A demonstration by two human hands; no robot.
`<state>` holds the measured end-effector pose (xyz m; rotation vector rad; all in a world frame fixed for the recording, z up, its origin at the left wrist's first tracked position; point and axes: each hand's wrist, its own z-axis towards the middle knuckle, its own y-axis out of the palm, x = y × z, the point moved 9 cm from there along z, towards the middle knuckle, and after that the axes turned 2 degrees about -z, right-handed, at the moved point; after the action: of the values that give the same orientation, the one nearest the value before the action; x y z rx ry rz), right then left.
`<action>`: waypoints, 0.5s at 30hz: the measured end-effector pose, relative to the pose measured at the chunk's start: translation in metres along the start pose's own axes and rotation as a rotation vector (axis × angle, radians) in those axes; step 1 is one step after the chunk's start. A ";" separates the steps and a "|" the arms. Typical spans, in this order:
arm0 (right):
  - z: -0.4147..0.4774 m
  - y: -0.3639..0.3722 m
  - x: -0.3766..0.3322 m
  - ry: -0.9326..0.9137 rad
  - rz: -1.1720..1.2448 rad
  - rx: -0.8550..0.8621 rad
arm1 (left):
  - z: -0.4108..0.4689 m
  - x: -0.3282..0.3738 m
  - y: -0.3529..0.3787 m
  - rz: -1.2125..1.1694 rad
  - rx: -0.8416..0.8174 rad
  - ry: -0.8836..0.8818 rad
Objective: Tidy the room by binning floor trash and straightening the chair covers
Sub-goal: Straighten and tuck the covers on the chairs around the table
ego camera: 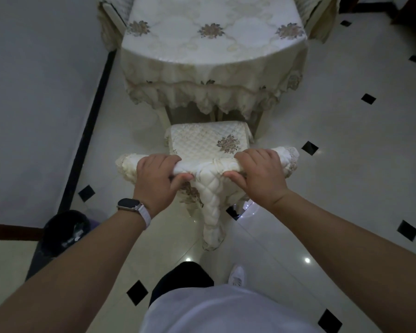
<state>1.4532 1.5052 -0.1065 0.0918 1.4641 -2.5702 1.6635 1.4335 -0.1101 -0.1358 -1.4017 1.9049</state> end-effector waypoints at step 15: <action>0.062 0.027 0.046 0.059 0.000 -0.015 | 0.088 -0.013 0.015 -0.058 0.087 0.258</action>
<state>1.4156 1.4327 -0.1047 0.1668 1.5035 -2.5771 1.6214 1.3552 -0.0928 -0.2857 -1.1376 1.8244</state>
